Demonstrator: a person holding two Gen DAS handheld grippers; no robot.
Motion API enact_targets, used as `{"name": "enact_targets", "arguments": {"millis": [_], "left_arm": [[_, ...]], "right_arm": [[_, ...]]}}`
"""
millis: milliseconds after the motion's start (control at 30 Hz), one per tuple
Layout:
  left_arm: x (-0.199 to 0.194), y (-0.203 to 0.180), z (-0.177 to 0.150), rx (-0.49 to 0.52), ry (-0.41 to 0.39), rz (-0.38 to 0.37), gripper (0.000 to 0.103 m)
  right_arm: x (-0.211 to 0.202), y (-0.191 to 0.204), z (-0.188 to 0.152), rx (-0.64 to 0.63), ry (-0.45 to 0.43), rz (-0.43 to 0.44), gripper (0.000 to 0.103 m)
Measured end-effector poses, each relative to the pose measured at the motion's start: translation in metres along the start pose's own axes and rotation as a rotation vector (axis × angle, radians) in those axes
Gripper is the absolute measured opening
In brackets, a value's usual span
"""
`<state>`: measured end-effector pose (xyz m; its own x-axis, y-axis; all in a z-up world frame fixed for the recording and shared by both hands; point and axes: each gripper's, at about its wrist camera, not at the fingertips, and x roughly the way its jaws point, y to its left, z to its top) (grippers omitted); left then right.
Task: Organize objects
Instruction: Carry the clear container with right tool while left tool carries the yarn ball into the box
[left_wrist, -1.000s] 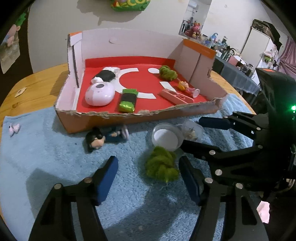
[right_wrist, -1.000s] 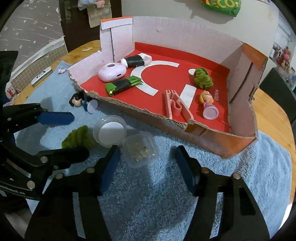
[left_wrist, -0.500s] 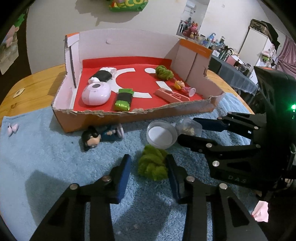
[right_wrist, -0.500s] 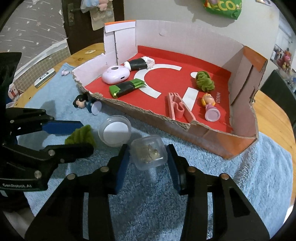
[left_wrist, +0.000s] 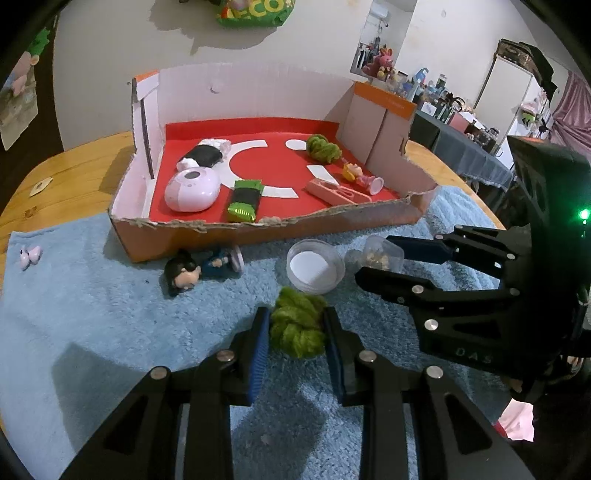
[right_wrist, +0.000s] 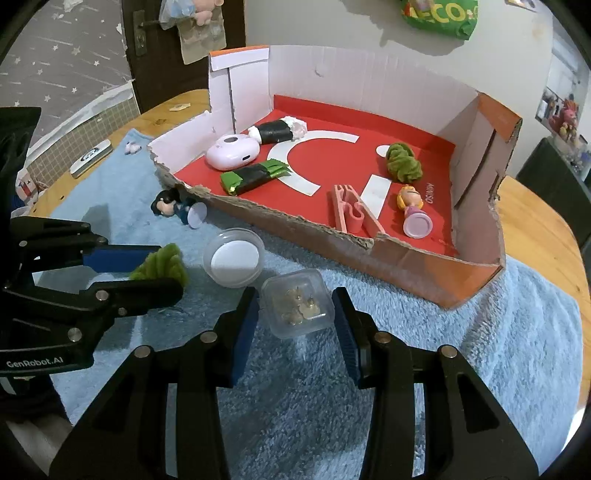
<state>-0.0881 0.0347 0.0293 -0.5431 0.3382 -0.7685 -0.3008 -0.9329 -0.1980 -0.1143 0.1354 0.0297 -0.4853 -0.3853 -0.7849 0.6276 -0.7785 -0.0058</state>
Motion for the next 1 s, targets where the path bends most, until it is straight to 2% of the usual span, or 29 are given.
{"name": "enact_targets", "arguments": {"millis": [433,700,1000], "left_arm": [[-0.033,0.002,0.001,-0.008,-0.076,0.019,0.030],[-0.060,0.002,-0.002,-0.010,-0.156,0.062,0.030],[-0.075,0.002,-0.009,-0.010,-0.196,0.101,0.030]], "right_arm": [[-0.032,0.004,-0.005,0.046,-0.068,-0.004,0.039],[-0.063,0.006,-0.010,0.089,-0.134,-0.041,0.039],[-0.083,0.007,-0.017,0.124,-0.179,-0.066,0.039]]}}
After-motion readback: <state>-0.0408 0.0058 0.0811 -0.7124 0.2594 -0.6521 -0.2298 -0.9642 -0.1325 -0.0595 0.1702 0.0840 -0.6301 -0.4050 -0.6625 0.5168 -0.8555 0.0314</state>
